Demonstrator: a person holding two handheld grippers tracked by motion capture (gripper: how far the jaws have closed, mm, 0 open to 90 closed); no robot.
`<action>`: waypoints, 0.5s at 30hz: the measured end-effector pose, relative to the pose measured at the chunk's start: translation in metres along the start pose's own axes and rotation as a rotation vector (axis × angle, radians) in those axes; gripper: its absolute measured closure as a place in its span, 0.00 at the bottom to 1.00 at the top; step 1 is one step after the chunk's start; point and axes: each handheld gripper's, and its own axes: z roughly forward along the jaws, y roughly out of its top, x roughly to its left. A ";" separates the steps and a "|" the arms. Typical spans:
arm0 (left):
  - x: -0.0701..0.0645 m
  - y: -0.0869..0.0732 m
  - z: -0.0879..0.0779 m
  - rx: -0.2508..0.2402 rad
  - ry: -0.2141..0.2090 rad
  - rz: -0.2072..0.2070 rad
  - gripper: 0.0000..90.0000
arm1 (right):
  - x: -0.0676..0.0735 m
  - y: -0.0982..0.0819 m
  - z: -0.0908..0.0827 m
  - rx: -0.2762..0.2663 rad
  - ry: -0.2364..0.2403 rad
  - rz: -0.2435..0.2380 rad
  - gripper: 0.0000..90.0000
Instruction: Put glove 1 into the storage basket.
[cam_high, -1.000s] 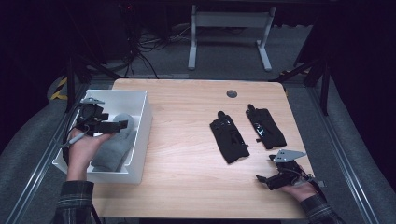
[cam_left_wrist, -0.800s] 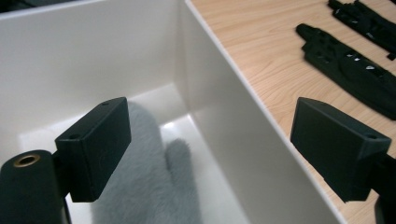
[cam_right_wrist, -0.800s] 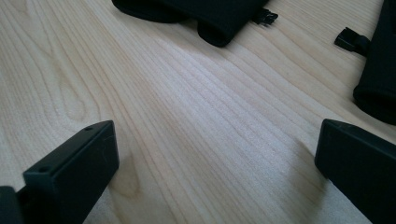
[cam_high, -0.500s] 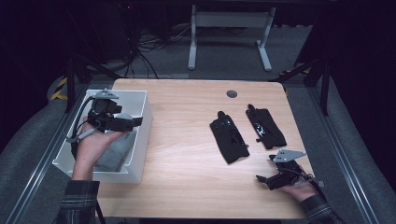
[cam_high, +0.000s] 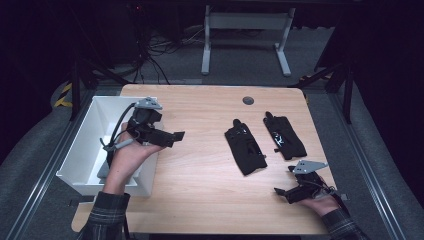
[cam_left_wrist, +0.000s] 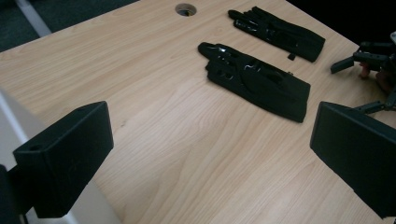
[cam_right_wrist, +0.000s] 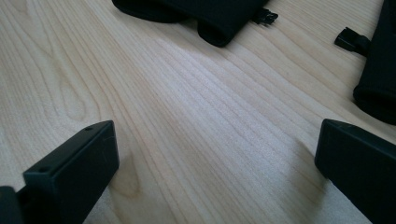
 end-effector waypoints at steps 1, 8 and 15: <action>0.000 0.000 0.000 0.000 0.000 0.000 0.00 | 0.000 0.000 0.000 0.000 0.001 -0.001 0.00; -0.028 -0.004 0.025 0.012 -0.029 0.046 0.00 | 0.000 0.000 0.000 0.000 0.000 0.000 0.00; -0.049 -0.021 0.058 0.060 -0.067 0.081 0.00 | 0.000 0.000 0.000 -0.001 -0.003 0.001 0.00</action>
